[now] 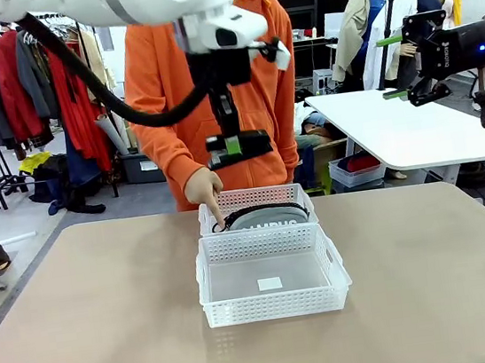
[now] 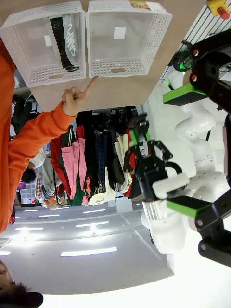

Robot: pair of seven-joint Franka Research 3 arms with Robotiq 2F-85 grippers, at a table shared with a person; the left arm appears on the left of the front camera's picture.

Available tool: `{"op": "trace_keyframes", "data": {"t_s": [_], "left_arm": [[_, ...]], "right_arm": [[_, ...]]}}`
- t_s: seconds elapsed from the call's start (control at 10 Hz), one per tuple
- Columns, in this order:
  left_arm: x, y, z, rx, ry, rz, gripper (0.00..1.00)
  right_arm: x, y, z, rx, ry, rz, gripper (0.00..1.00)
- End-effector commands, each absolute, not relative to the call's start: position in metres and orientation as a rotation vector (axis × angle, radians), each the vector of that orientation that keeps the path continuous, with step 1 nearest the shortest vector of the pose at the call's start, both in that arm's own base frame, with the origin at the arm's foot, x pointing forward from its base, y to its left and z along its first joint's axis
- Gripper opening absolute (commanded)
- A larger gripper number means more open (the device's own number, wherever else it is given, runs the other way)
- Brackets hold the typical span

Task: Distribute items into two baskets.
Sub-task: Place the picked Stapler into the Organizing basket as instructed by the person.

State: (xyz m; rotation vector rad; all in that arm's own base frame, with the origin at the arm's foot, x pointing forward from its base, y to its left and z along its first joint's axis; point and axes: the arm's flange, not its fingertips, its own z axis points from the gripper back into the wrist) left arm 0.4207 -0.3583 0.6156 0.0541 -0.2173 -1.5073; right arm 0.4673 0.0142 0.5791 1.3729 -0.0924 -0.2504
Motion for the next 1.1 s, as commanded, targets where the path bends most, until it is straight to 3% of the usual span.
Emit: {"op": "trace_keyframes", "data": {"t_s": [0.0,0.4,1.0], "left_arm": [[0.418,-0.376,0.582,0.041,-0.179,-1.580,0.00],[0.417,-0.408,0.522,0.122,-0.137,-1.597,0.00],[0.420,-0.413,0.516,0.083,-0.113,-1.616,0.00]], "right_arm": [[0.465,0.016,0.582,1.380,-0.096,-0.265,1.00],[0.465,0.016,0.582,1.380,-0.096,-0.265,1.00],[0.465,0.016,0.582,1.380,-0.096,-0.265,1.00]]}}
